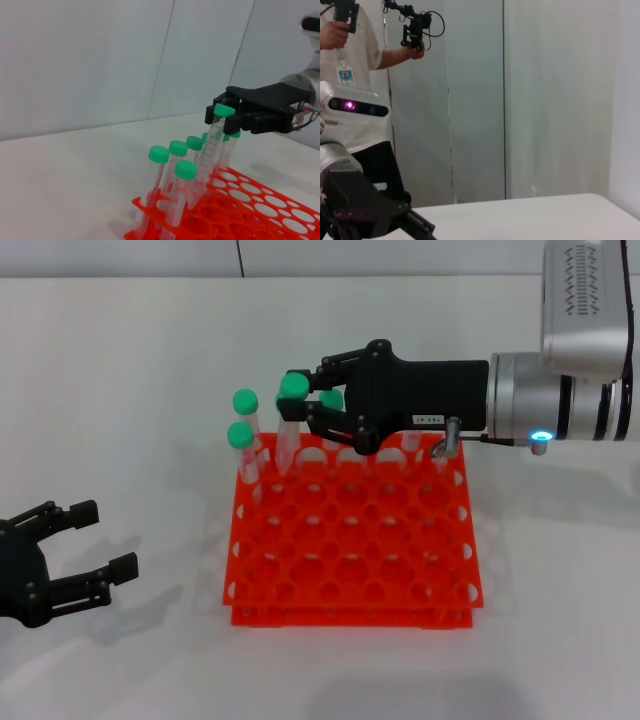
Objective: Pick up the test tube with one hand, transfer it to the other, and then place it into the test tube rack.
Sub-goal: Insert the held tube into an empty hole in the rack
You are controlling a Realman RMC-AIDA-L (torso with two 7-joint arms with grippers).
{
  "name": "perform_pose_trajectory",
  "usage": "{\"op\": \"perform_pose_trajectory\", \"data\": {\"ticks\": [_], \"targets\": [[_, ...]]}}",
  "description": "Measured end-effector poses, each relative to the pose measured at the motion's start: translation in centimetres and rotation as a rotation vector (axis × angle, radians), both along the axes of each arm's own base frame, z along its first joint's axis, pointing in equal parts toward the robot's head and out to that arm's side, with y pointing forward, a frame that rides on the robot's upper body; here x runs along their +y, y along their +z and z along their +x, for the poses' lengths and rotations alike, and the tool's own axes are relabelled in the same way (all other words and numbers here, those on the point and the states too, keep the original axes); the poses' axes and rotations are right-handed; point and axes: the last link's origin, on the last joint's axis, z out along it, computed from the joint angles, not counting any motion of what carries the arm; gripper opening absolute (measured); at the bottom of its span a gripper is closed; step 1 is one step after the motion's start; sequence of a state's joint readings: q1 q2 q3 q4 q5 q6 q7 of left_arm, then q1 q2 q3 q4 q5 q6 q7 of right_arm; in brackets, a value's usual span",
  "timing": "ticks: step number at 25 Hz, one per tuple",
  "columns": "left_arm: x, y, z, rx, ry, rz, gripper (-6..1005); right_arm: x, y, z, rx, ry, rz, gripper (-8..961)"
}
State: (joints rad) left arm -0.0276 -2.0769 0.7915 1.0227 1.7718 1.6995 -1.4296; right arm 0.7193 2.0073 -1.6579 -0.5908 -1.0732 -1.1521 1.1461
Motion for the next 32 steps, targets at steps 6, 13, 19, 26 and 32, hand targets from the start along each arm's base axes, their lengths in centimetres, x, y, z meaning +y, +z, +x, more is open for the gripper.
{"op": "perform_pose_trajectory", "data": {"ticks": [6, 13, 19, 26, 32], "targets": [[0.1, 0.0, 0.1, 0.001, -0.003, 0.001, 893, -0.1, -0.2, 0.3, -0.025, -0.003, -0.014, 254], [0.2, 0.0, 0.1, -0.001, -0.005, 0.0, 893, -0.1, -0.3, 0.3, -0.026, -0.004, -0.012, 254], [0.2, -0.1, 0.1, -0.004, -0.005, -0.003, 893, -0.3, -0.6, 0.8, -0.03, -0.013, 0.002, 254], [0.2, -0.2, 0.2, -0.005, -0.007, -0.004, 893, -0.3, -1.0, 1.0, -0.044, -0.023, 0.015, 253], [0.2, -0.2, 0.2, -0.002, -0.011, -0.004, 893, -0.2, -1.3, 1.2, -0.061, -0.031, 0.021, 253]]}}
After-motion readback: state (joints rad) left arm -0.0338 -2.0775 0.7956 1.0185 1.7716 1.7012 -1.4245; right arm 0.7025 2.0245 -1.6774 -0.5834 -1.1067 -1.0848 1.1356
